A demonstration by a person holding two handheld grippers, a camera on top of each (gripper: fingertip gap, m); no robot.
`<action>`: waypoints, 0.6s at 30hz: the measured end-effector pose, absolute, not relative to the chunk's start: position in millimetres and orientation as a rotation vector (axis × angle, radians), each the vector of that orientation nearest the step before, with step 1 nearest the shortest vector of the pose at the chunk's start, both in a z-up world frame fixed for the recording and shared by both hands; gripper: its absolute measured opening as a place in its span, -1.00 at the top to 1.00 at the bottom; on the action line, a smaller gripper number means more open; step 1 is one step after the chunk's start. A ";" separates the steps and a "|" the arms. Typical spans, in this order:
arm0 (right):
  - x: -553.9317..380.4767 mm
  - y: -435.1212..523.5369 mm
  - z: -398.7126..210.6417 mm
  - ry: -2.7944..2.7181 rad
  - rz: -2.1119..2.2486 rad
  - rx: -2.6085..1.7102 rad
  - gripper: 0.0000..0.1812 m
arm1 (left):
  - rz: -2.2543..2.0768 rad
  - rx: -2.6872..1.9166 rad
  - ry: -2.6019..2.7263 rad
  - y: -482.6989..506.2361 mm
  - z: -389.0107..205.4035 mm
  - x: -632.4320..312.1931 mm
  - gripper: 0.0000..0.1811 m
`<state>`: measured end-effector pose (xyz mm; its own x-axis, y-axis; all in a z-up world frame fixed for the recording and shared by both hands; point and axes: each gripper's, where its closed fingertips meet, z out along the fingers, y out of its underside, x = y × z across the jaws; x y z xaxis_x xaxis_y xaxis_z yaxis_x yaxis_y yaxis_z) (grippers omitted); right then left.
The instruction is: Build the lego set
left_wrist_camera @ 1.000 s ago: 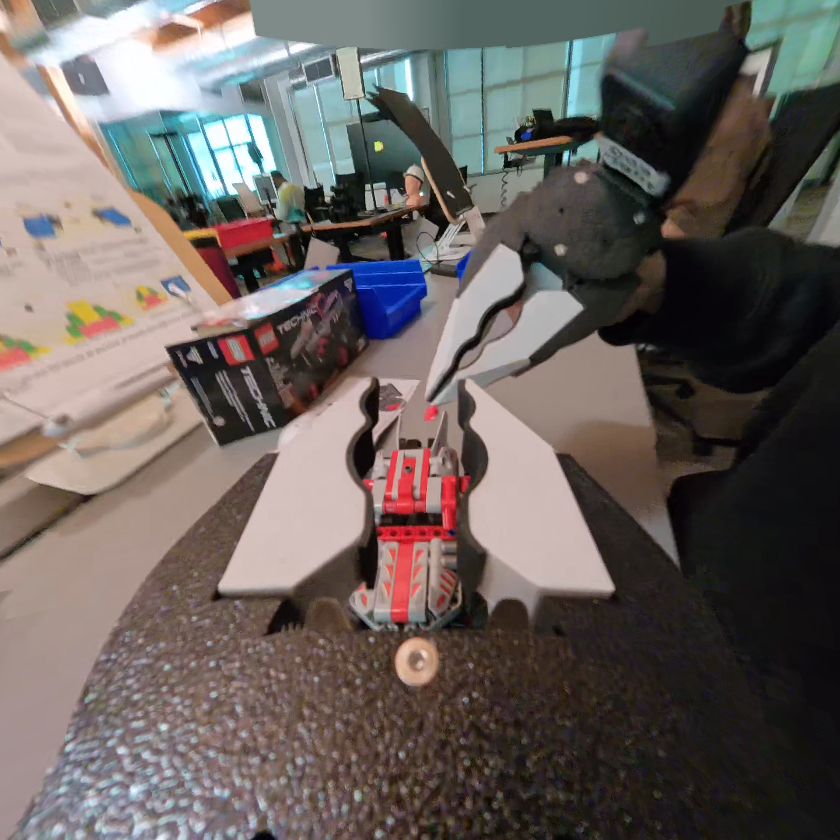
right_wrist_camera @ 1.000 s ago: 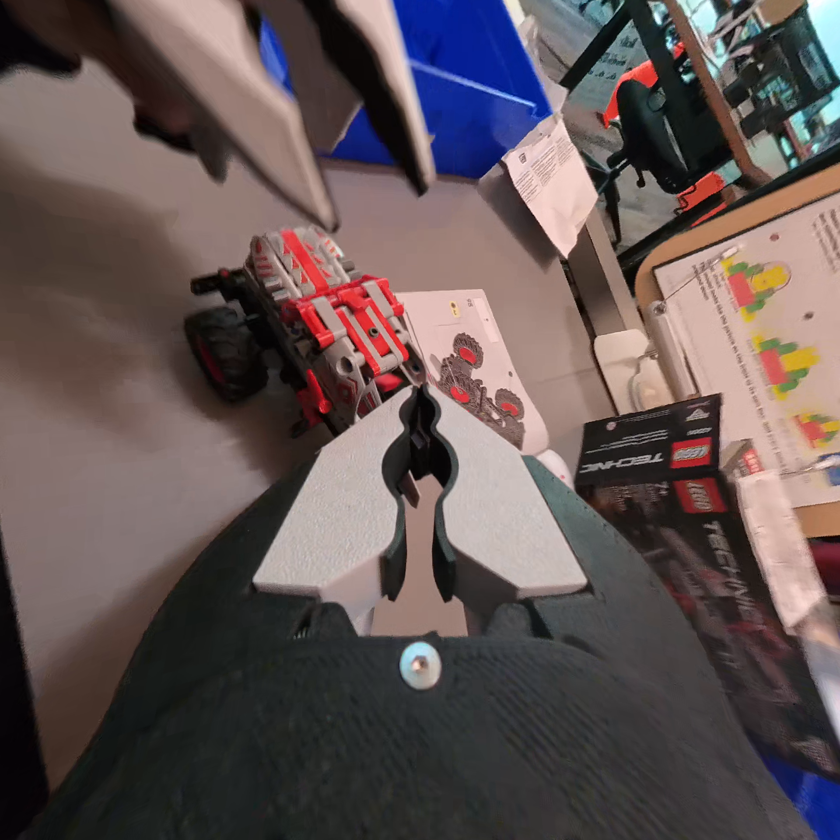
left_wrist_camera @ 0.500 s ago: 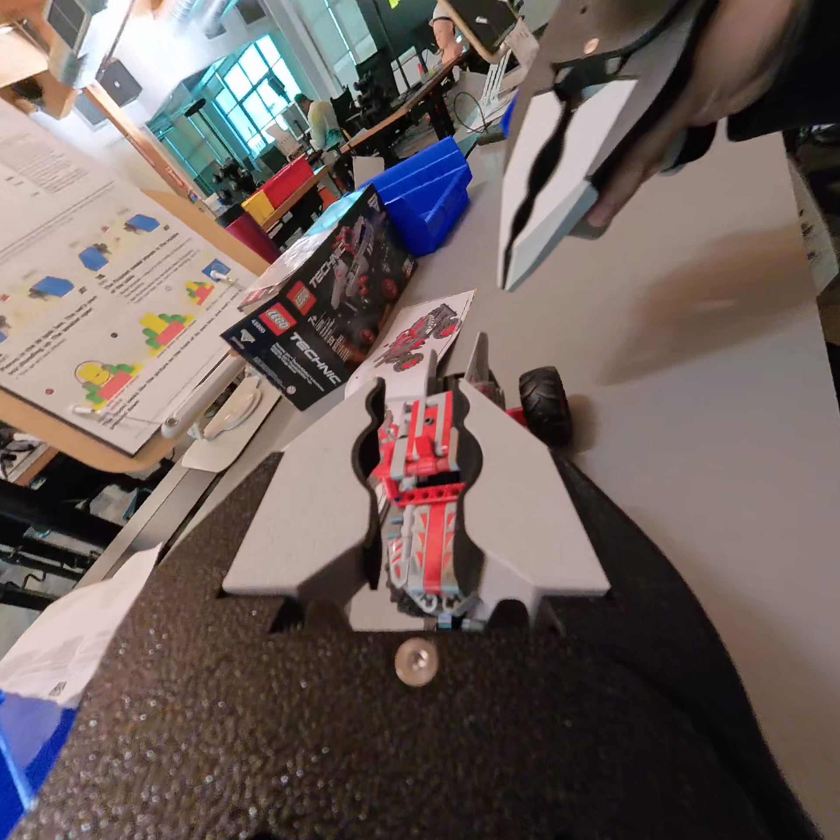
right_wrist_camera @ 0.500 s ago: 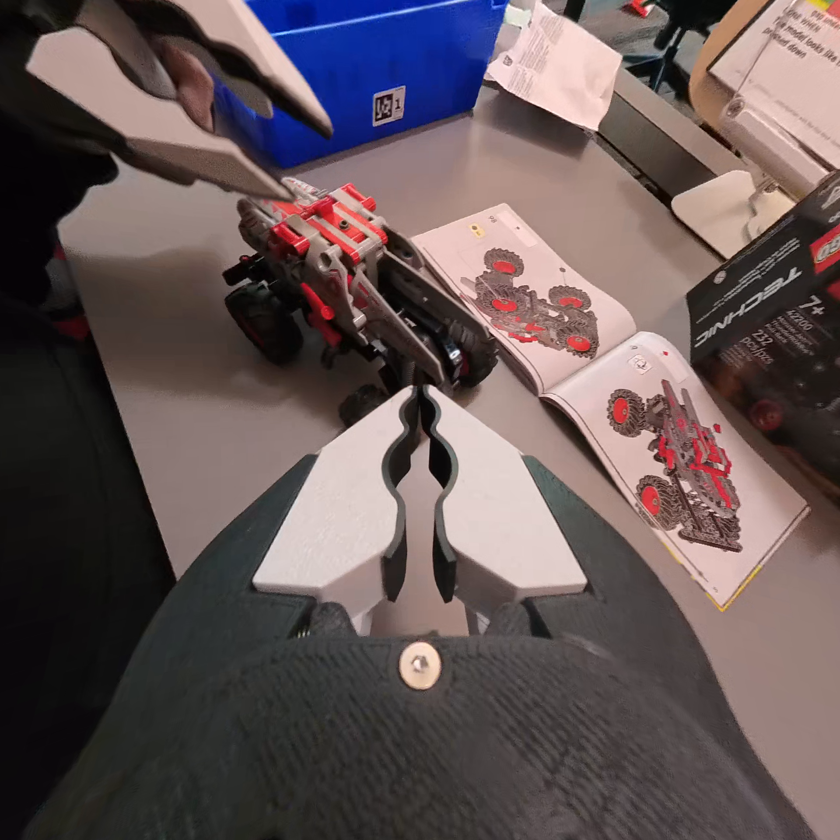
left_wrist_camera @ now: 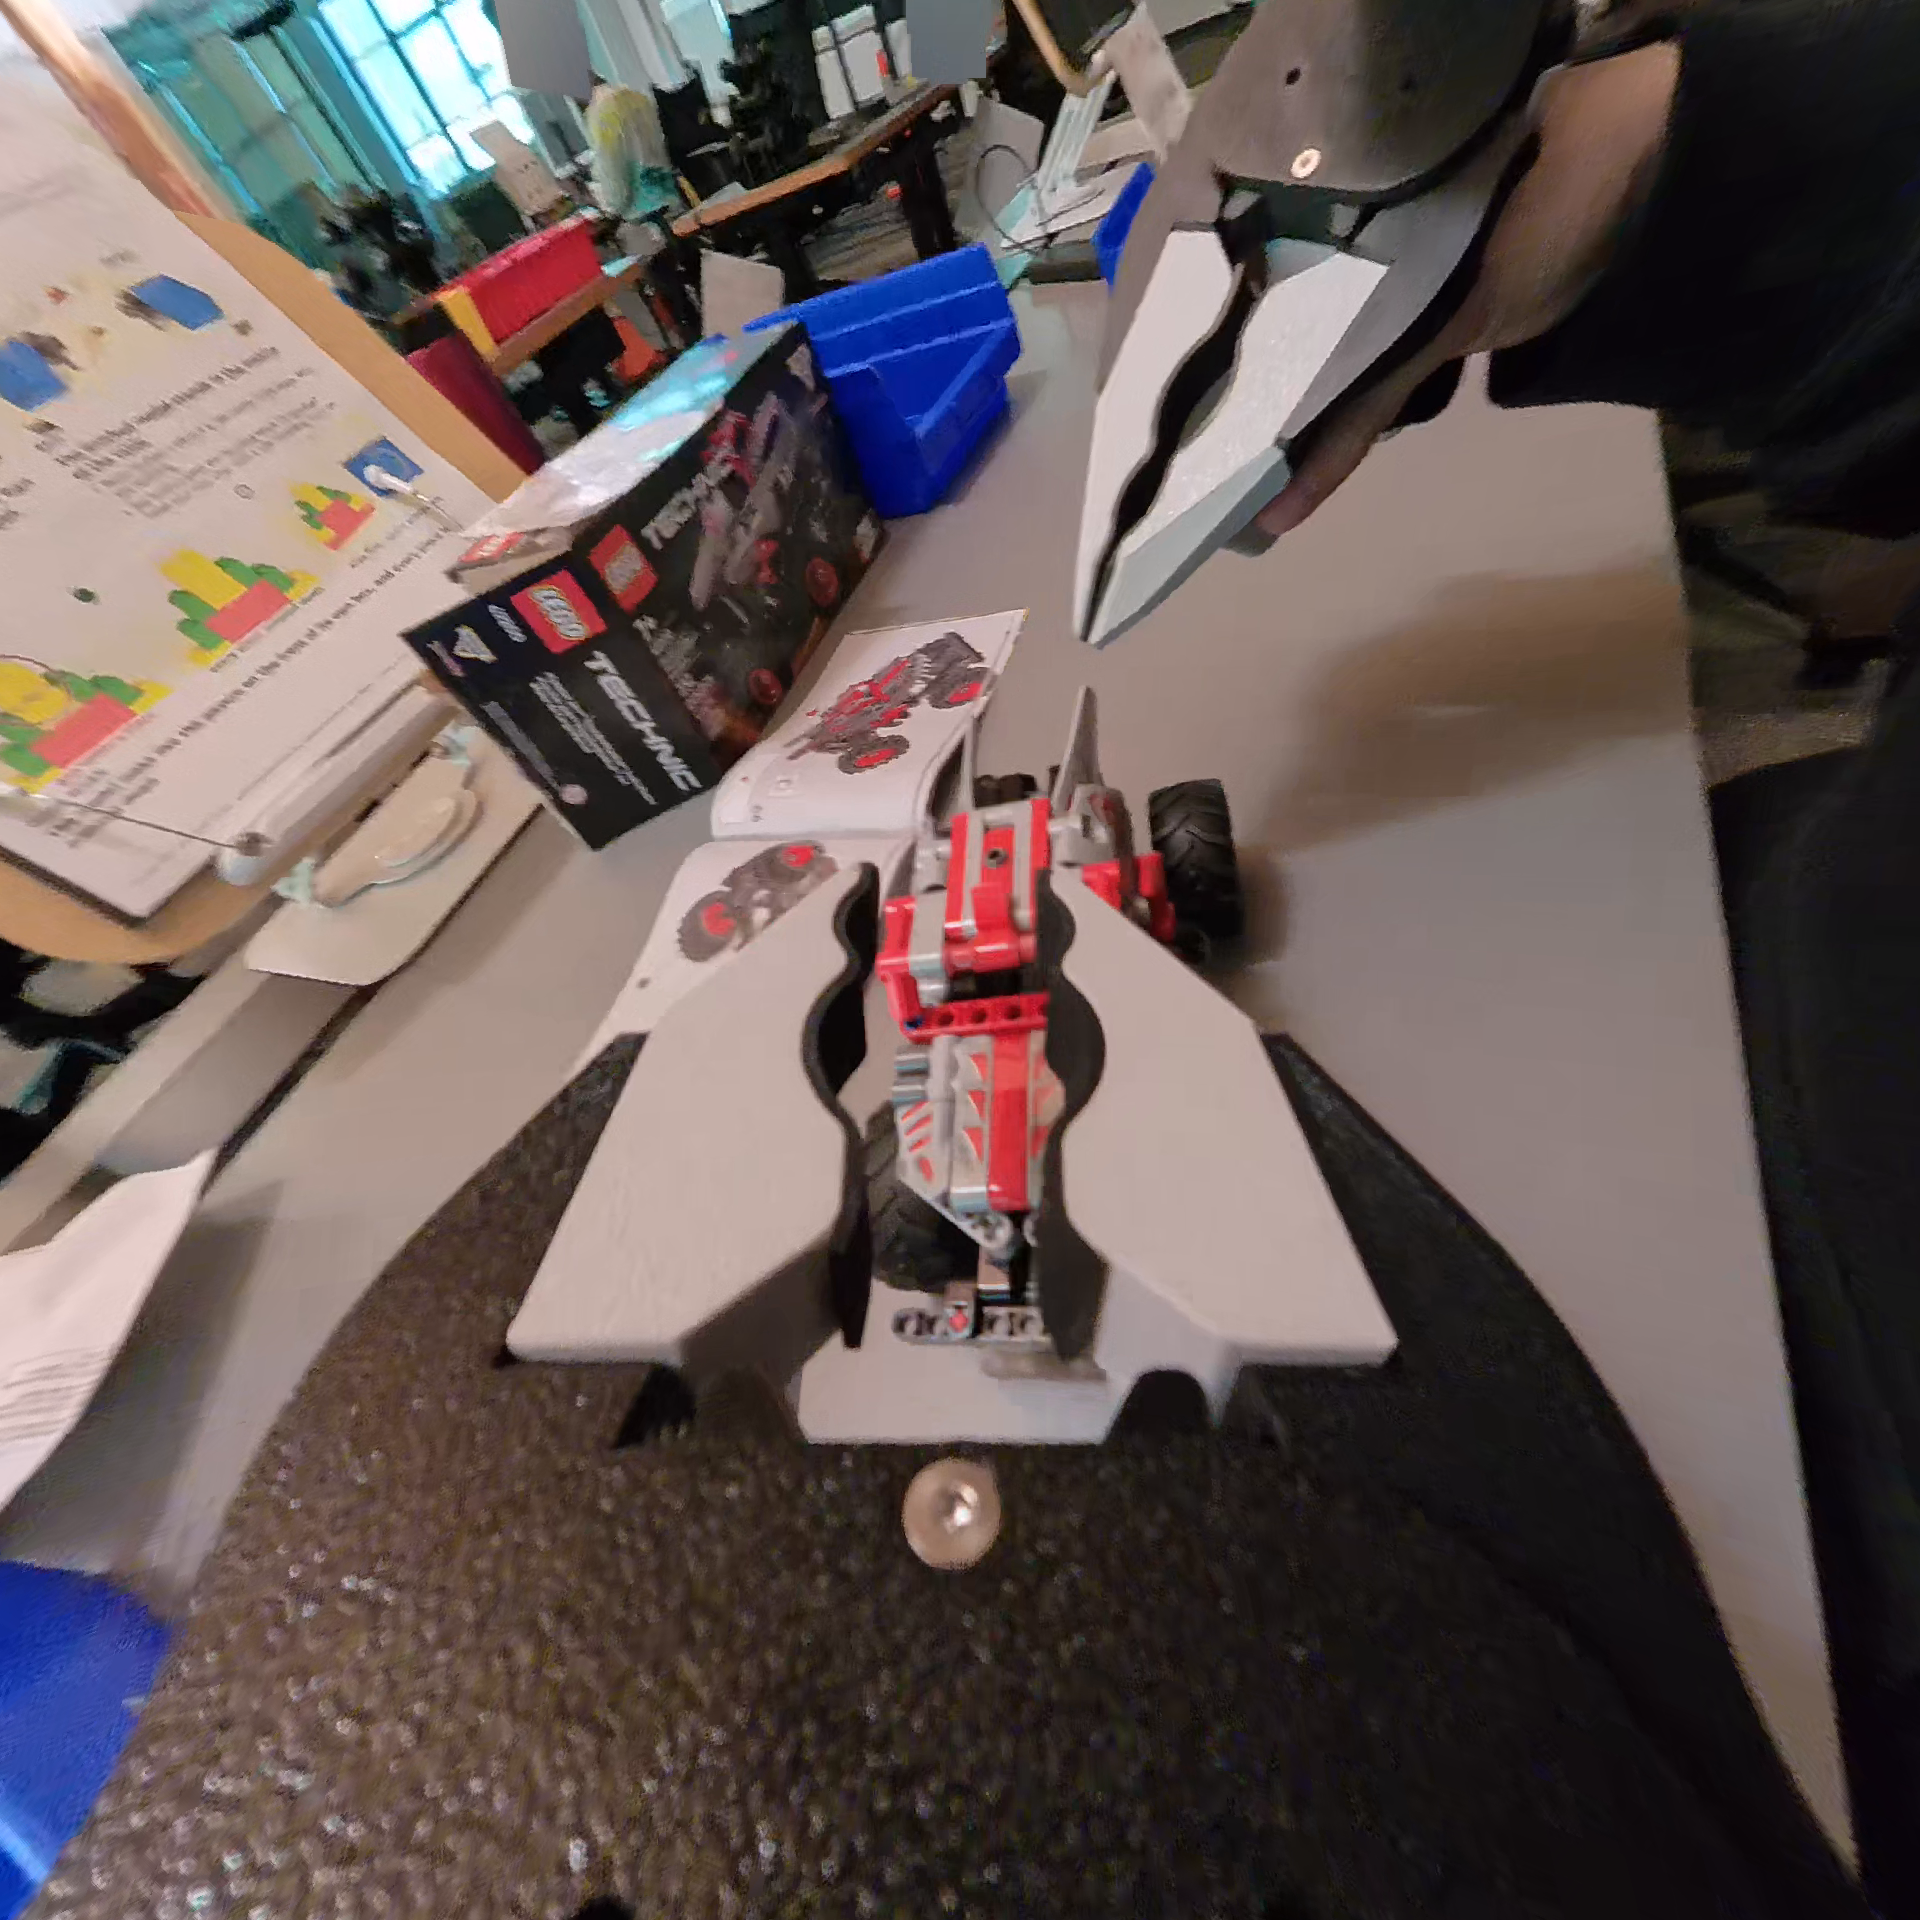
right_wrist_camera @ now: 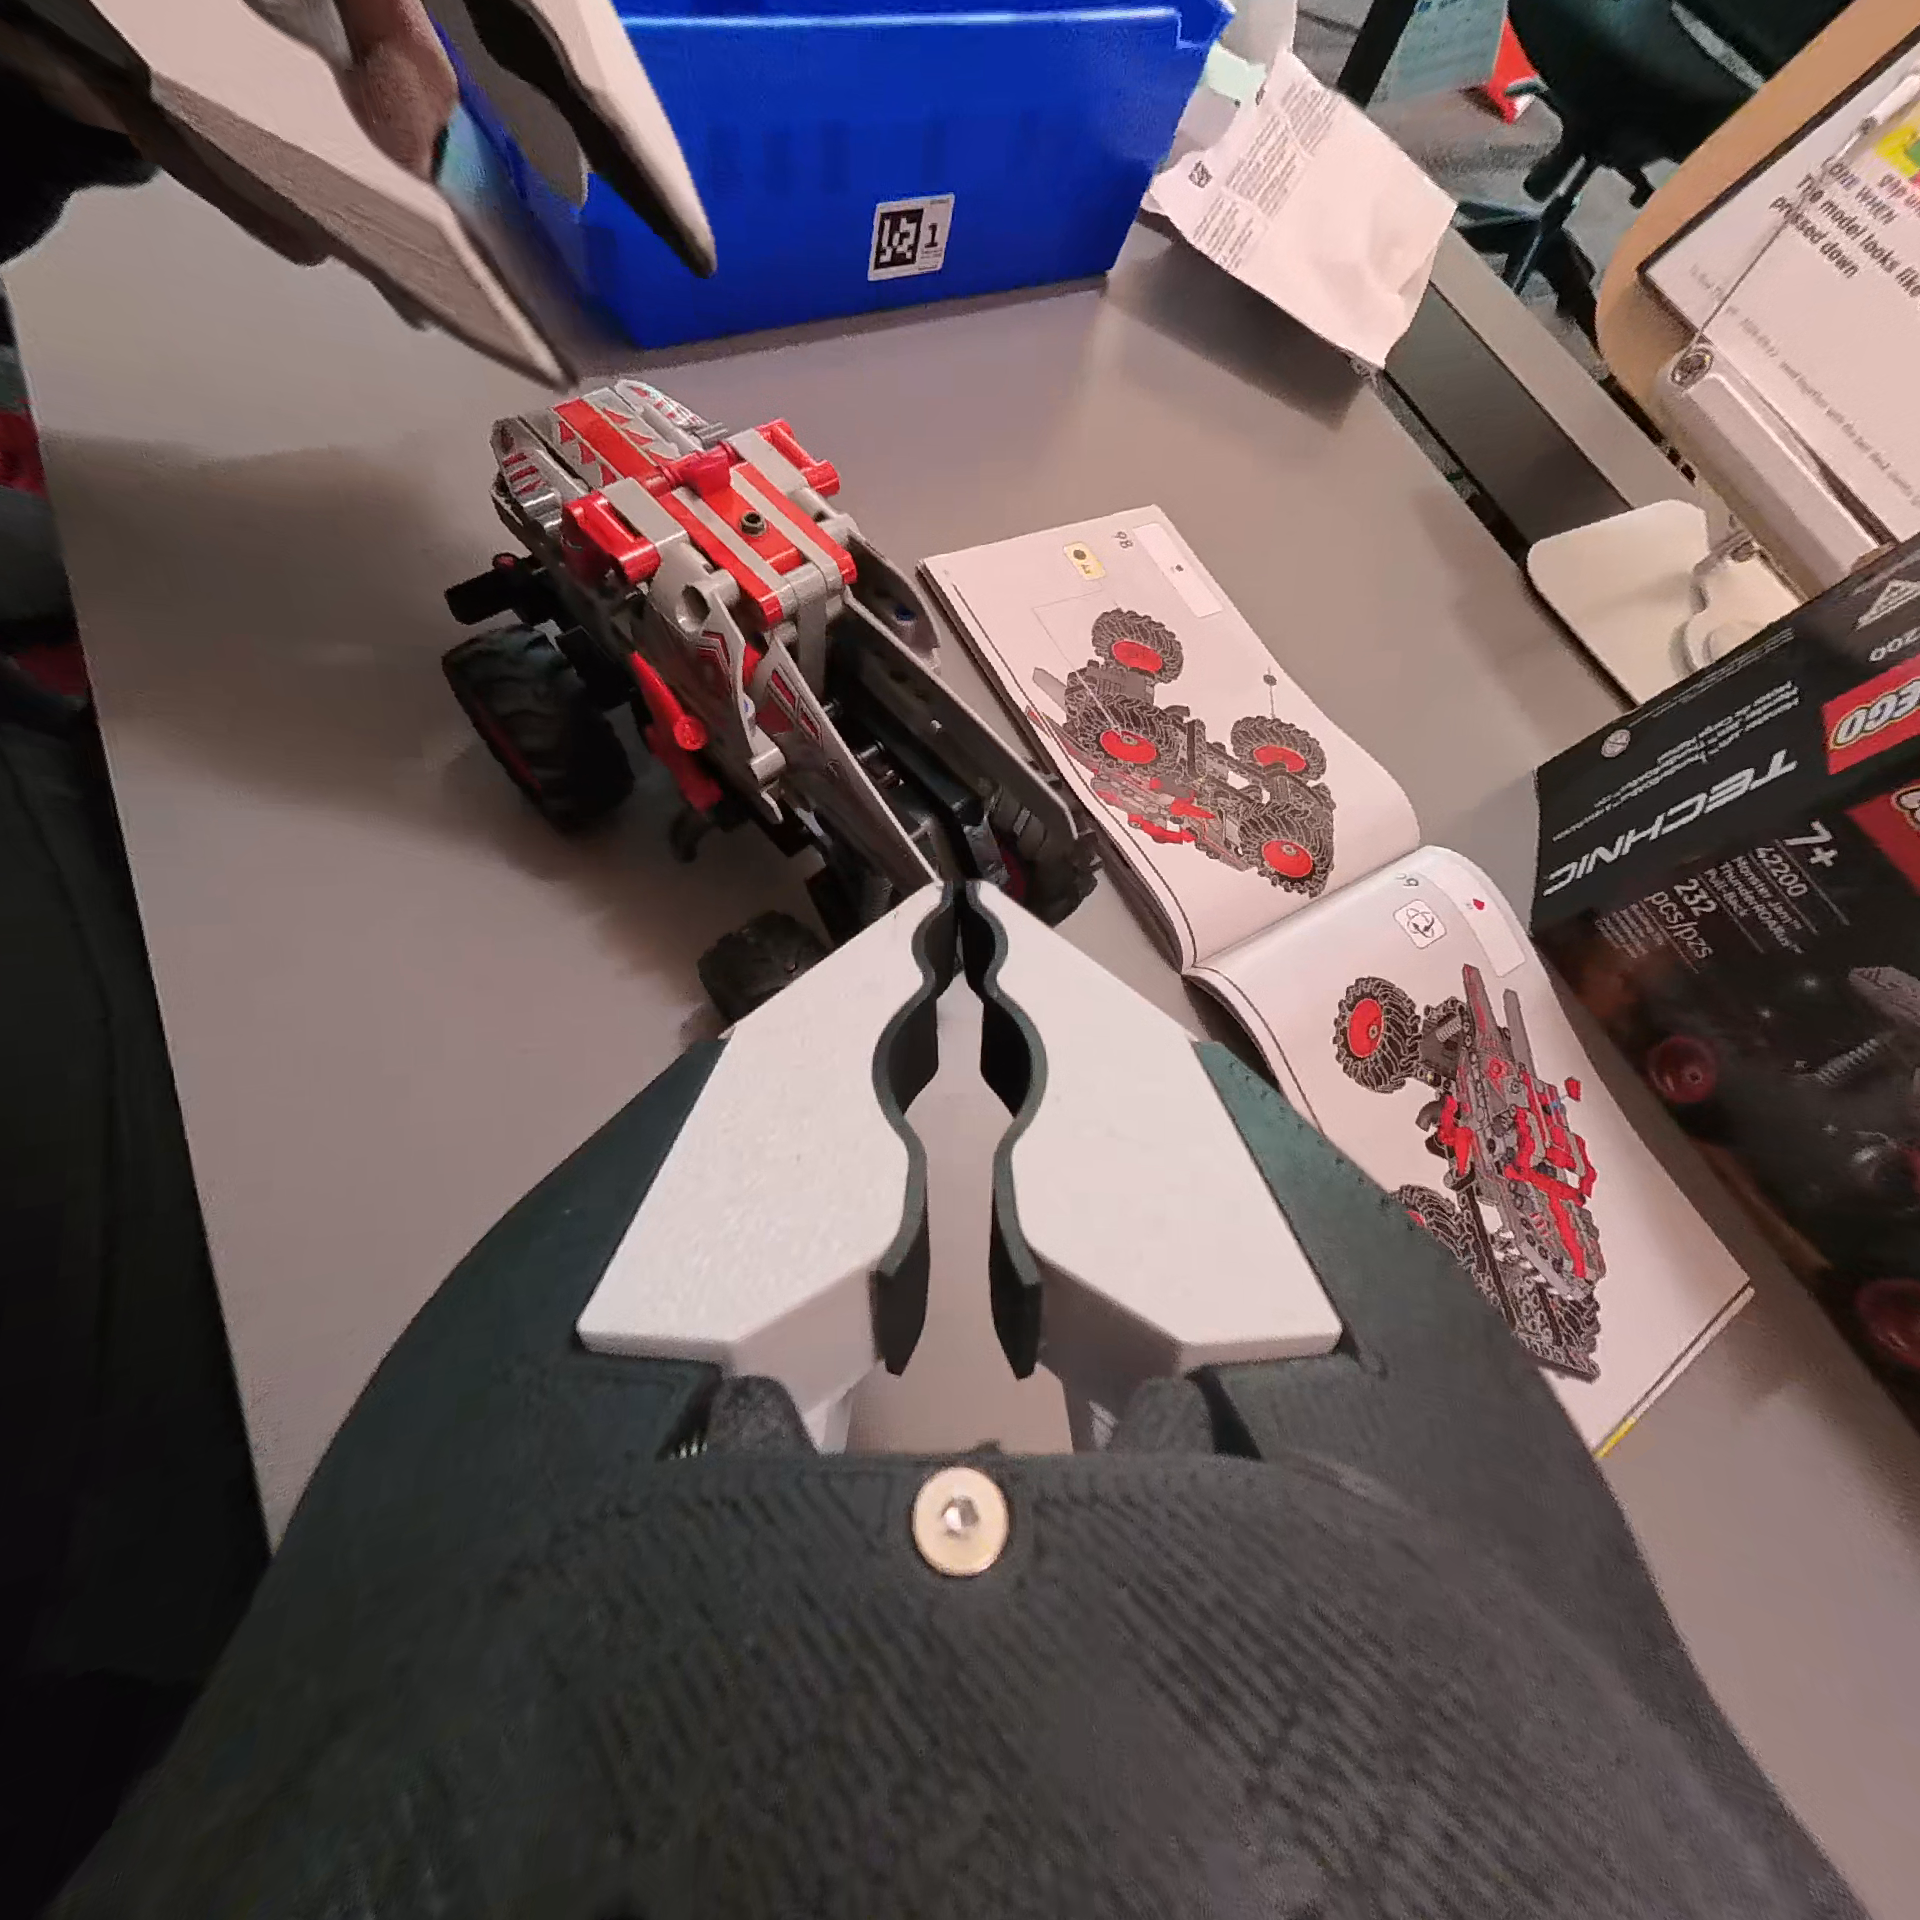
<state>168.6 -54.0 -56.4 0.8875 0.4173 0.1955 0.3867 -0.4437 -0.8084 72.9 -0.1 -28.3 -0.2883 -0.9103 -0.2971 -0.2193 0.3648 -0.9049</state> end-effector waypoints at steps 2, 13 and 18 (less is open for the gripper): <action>171.4 -54.4 -54.8 -0.565 0.040 -2.054 1.00 | -1.002 -1.035 1.769 1.0 -36.1 69.9 0.61; 188.7 -55.5 -69.2 -0.567 0.149 -1.931 1.00 | -1.012 -1.228 1.924 -3.9 -74.0 83.0 0.28; 192.4 -50.7 -66.1 -0.592 0.206 -1.888 1.00 | -1.016 -1.223 1.951 -2.8 -53.9 82.7 0.39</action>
<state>192.4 -50.7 -66.1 0.8603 0.4918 0.1340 0.3030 -0.2821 -0.9103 82.7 -2.8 -53.9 -0.3832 -0.9184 -0.0986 -0.4458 0.2774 -0.8511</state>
